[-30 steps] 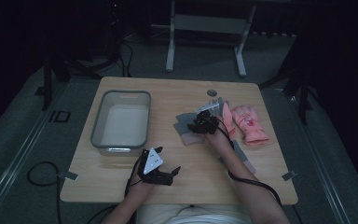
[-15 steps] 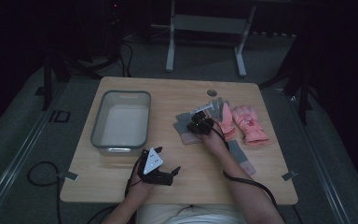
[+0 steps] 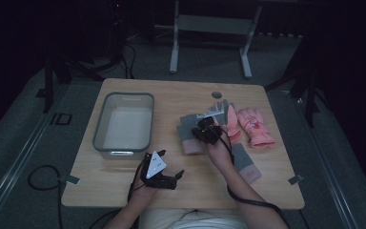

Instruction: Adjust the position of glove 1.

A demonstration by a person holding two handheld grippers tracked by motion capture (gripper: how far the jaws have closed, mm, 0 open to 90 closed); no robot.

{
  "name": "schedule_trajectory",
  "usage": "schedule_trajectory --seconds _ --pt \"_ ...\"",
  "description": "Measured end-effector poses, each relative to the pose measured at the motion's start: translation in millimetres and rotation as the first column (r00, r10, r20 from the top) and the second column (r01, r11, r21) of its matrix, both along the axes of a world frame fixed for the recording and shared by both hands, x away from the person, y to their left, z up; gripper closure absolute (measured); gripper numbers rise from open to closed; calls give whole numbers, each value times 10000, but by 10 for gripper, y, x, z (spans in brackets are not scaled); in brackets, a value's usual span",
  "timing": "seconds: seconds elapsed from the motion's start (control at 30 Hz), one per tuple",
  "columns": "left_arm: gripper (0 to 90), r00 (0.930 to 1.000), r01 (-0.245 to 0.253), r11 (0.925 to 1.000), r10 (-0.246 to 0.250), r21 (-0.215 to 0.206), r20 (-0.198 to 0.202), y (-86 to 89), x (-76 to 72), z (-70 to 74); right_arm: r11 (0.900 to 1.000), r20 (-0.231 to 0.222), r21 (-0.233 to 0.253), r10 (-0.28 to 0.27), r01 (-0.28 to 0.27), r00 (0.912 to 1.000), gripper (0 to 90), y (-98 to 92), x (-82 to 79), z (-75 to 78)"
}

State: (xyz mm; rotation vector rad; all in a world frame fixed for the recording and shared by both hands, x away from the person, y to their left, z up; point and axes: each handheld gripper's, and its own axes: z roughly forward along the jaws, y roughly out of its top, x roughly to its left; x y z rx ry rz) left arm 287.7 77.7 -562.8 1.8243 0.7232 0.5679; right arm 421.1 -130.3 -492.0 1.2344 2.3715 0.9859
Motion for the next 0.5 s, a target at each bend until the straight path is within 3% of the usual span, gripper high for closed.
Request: schedule_trajectory --seconds 0.17,0.2,0.27,0.3,0.5 --pt "17 10000 -6 10000 6 0 48 -5 -6 -1 9970 112 230 -744 741 9972 862 -144 -358 52" --pt "17 10000 1 10000 -1 -28 29 -3 -4 -2 9948 145 209 -999 996 9949 862 -213 -504 20" --pt "17 10000 -4 10000 4 -82 1 2 1 -2 9930 -61 407 -1110 1112 9938 862 -249 -575 -7" --pt "17 10000 7 10000 -7 -78 21 7 2 -1 9922 -61 285 -1209 1210 9927 862 -286 -718 -55" --pt "17 10000 -22 10000 22 -46 32 -1 -5 -2 9868 -377 759 -1407 1432 9893 862 -364 -935 -126"
